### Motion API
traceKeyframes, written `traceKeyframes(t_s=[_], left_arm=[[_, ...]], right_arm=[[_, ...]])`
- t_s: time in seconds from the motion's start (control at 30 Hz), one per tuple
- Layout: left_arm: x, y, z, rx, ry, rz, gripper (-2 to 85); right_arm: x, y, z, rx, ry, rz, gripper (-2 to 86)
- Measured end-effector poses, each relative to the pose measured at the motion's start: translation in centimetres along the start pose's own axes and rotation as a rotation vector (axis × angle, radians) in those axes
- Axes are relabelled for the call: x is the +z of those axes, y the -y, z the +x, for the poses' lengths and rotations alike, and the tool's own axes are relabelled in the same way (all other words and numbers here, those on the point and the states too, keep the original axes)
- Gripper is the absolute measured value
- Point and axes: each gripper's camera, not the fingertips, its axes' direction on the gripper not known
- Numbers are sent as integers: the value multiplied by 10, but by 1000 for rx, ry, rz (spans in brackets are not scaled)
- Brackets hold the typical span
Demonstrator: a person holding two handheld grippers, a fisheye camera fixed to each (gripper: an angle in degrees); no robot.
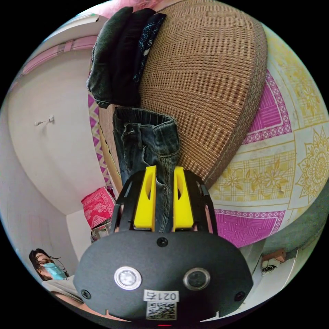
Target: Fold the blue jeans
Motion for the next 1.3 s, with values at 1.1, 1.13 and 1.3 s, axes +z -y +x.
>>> traceKeyframes(t_s=[1.1,1.13,1.3], left_arm=[[317,369,440,457,211,-406,-7],[325,358,453,535,205,-427,-8],[435,220,533,1145,440,-573,-6]], right_arm=[[136,67,-385,-396,-73,-227,21],[142,47,-405,-529,-38,-291,11],[197,-56,-474,-1077,-414,-352,-4]])
